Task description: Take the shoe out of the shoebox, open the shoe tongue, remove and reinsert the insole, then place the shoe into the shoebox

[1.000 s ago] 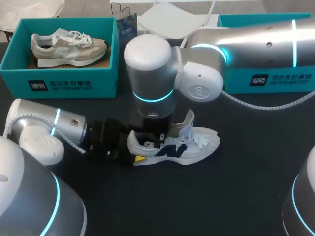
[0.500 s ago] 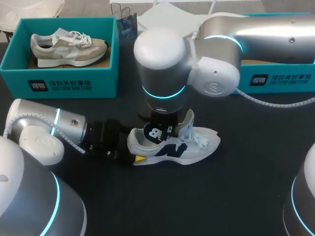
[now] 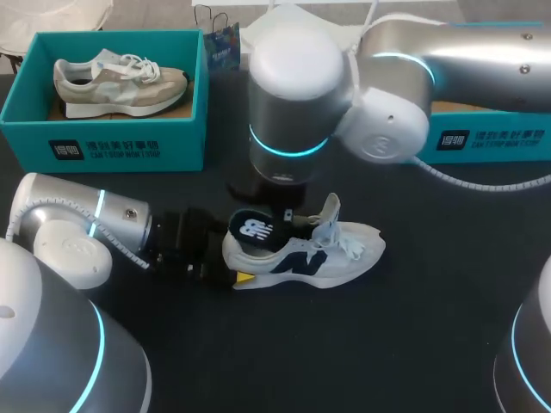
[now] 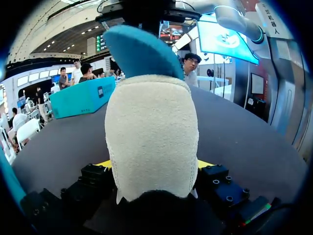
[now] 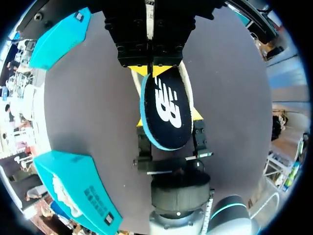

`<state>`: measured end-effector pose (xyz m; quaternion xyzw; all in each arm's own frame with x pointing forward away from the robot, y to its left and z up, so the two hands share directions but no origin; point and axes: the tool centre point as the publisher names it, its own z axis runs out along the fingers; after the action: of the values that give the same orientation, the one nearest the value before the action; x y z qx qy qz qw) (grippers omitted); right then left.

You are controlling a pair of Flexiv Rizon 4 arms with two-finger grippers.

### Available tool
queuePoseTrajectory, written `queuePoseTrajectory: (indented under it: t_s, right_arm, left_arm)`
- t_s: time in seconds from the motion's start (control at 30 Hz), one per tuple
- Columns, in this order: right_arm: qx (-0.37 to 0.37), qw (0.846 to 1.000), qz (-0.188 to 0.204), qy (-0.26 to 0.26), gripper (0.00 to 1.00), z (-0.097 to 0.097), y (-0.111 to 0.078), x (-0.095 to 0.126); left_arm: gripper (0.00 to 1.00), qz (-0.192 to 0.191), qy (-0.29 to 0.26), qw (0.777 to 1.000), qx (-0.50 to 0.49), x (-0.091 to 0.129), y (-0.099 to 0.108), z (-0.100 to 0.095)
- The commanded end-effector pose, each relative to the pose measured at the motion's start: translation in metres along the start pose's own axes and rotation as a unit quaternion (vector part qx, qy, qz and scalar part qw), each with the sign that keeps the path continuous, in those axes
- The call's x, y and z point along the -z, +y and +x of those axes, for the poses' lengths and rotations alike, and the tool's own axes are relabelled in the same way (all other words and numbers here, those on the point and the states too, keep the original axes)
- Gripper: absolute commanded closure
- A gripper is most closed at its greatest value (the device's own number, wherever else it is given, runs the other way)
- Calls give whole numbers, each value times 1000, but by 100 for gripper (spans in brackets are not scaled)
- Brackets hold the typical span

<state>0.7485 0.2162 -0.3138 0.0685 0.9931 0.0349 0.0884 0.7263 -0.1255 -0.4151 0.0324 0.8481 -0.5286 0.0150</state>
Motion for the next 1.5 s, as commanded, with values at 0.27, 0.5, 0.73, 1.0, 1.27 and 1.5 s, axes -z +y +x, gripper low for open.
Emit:
queuePoseTrajectory:
  t_s: [0.27,0.5,0.73,1.0,1.27,1.5]
  right_arm:
    - [50,999,4,-3,100,-11,28,20]
    - [33,999,-12,39,0,-11,35,24]
    - [-7,992,-27,124,0,-13,25,22]
    - [-39,973,-77,214,0,-18,12,30]
    - [-39,973,-77,214,0,-18,12,30]
    - [-69,958,-131,245,0,-16,14,26]
  left_arm:
    - [100,-1,1,1000,0,-2,3,1]
    - [100,-1,1,1000,0,-2,3,1]
    - [100,-1,1,1000,0,-2,3,1]
    - [100,-1,1,1000,0,-2,3,1]
    - [100,-1,1,1000,0,-2,3,1]
    - [100,-1,1,1000,0,-2,3,1]
